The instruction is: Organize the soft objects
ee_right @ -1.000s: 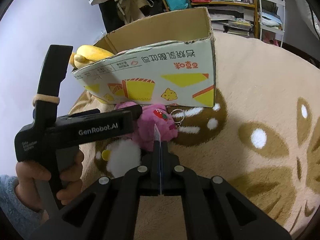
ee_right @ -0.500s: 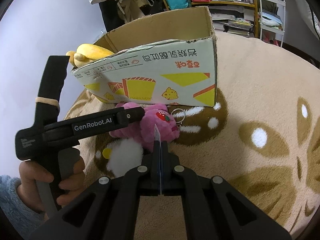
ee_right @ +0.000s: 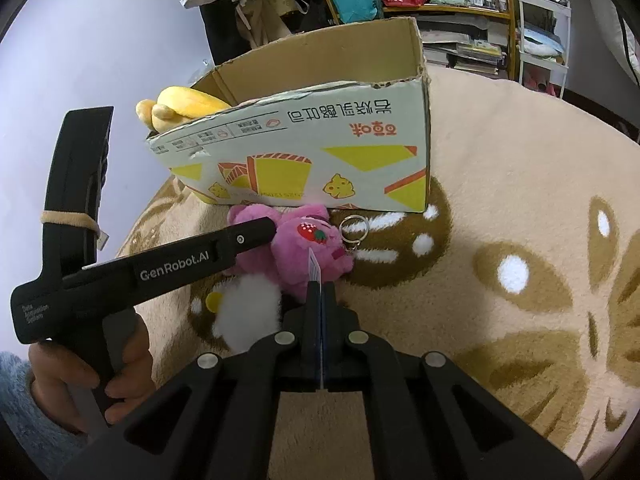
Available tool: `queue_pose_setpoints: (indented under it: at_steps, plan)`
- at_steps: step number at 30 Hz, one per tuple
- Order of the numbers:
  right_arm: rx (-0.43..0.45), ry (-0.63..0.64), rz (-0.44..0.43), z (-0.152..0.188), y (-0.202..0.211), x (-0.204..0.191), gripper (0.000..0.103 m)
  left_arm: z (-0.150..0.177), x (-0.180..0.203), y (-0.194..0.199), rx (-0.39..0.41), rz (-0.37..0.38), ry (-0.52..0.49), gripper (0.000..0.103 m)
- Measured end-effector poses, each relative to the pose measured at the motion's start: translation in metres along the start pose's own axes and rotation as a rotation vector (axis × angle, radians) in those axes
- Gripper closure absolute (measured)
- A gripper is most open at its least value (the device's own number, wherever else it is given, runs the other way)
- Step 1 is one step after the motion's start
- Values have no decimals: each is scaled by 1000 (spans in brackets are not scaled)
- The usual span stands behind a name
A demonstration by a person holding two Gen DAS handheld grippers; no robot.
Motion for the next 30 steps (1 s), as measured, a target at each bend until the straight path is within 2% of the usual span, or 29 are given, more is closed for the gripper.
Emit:
queue_pose_setpoints:
  at_steps: [9, 14, 21, 30]
  plan:
    - [25, 3, 17, -1, 12, 0, 102, 1, 2, 17, 19, -33, -35, 74]
    - [53, 2, 32, -4, 22, 4, 102, 1, -4, 33, 58, -86, -45, 74]
    - [154, 18, 33, -18, 51, -4, 102, 5, -12, 70, 144, -195, -75, 74]
    - [270, 76, 38, -39, 93, -26, 102, 5, -12, 104, 212, -255, -98, 74]
Point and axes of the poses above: each gripper's, at about its wrist camera, not at the fingertips, and y roughly against the way its jaws point, x to its right, z to its underside, the point moved 8 cm from there along -y, roughly the way its jaws point, and after that the axes turned 6 degrees about -x, right-handed, at the moved point
